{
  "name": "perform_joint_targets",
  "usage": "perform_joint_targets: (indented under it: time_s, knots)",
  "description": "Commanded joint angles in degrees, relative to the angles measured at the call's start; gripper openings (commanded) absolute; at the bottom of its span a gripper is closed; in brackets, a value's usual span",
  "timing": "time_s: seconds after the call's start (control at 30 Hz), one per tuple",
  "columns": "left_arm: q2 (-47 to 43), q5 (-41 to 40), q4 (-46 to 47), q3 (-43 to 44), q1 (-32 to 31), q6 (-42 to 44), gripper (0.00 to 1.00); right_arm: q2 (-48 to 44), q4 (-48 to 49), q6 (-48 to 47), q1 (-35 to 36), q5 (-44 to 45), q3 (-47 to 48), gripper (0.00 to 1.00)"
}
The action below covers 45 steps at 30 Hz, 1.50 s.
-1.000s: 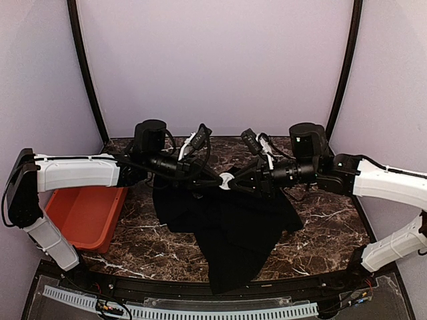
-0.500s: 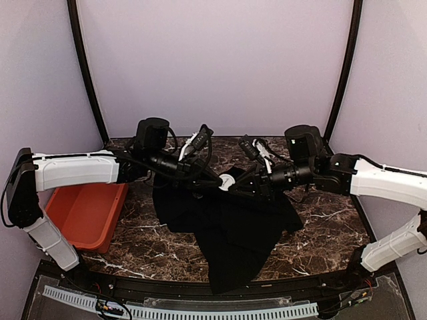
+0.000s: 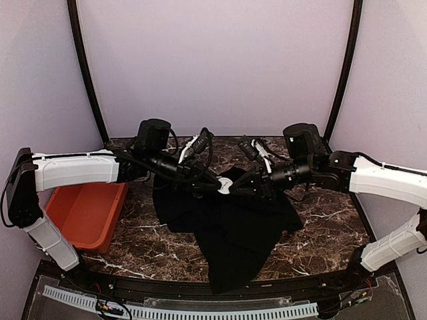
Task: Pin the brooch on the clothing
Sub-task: Pass from the left arm to the right, then open the brooch.
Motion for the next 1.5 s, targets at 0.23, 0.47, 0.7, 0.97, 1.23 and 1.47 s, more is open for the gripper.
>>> perform_joint_targets:
  time_s: [0.23, 0.47, 0.7, 0.97, 1.23, 1.47]
  knots:
    - [-0.1, -0.4, 0.0, 1.1, -0.2, -0.3, 0.23, 0.3, 1.0, -1.2, -0.3, 0.3, 1.2, 0.00]
    - [0.5, 0.0, 9.1, -1.2, 0.0, -7.8, 0.39, -5.6, 11.3, -0.7, -0.3, 10.5, -6.4, 0.00]
    - [1.9, -4.3, 10.1, -1.6, 0.0, -10.0, 0.40, -8.0, 15.1, 1.5, -0.2, 14.8, -9.5, 0.00]
    - [4.7, -5.8, 16.3, -2.6, 0.1, -17.0, 0.39, -7.1, 15.0, 0.9, 1.9, 21.0, -9.5, 0.00]
    - [5.7, -4.9, 30.6, -6.0, 1.0, -28.1, 0.37, -6.0, 15.5, -1.8, 6.1, 28.9, -9.6, 0.00]
    - [7.3, -3.2, 38.1, -6.8, 1.6, -34.1, 0.32, -5.7, 16.1, -2.9, 7.8, 32.6, -9.8, 0.00]
